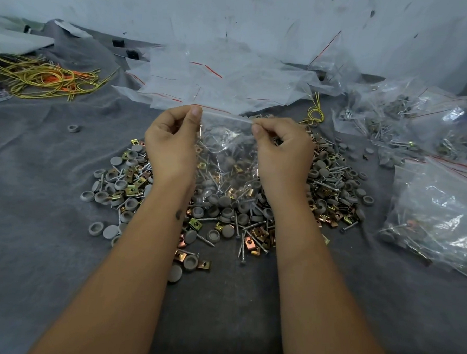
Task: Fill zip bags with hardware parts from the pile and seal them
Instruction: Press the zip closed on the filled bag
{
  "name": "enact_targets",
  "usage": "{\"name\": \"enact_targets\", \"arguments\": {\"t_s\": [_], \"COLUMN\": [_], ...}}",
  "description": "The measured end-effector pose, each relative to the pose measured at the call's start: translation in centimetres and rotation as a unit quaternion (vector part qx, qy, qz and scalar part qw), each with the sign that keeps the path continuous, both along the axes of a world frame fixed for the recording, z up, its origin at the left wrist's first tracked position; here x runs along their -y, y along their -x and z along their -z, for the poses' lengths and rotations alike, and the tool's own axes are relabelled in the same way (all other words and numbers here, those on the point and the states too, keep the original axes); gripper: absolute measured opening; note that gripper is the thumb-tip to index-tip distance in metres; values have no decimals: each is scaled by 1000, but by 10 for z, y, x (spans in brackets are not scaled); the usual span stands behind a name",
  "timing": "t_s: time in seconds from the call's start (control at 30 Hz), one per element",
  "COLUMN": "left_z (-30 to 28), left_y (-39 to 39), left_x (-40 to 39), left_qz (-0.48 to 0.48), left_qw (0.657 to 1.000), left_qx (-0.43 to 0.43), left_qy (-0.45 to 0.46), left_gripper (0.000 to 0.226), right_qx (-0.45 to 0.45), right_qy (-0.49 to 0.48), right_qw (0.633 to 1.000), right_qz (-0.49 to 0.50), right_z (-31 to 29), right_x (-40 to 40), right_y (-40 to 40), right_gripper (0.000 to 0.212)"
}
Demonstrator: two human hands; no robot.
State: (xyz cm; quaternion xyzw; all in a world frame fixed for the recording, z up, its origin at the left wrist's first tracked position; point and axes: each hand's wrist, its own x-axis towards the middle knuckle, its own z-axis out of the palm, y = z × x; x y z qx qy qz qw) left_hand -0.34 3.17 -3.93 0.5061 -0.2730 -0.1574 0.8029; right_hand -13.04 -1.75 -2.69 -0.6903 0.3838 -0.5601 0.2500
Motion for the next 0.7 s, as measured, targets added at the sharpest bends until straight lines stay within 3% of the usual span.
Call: {"name": "enact_targets", "arguments": {"t_s": [0.1, 0.17, 0.23, 0.33, 0.4, 0.57, 0.63, 0.7], "left_z": [-2, -3, -4, -2, -2, -14, -24, -37], "left_y": [1, 4, 9, 15, 16, 17, 17, 23], "left_x": [-1, -1, -3, -8, -9, -7, -4, 3], "left_qz": [75, 145, 210, 289, 296, 309, 317, 326], "left_qw": [997, 988, 972, 931, 923, 942, 940, 935], "left_qx": [-29, -36, 20, 149, 169, 19, 4, 8], "left_qy": [-13, -48, -107, -164, -178, -132, -126, -140], "left_gripper": [10, 29, 36, 21, 24, 31, 32, 27], "right_qx": [59, 127, 201, 266, 284, 190, 99, 69], "right_qy": [-31, -67, -88, -94, -99, -187, -180, -157], "right_qw": [998, 990, 975, 959, 953, 956, 972, 982], "right_qz": [5, 2, -8, -27, -41, -121, -111, -85], "right_z": [0, 0, -1, -4, -6, -9, -12, -17], "right_x": [1, 4, 8, 9, 8, 4, -1, -2], "right_y": [3, 6, 9, 10, 10, 12, 12, 15], "right_gripper": [9, 11, 16, 14, 13, 22, 7, 9]}}
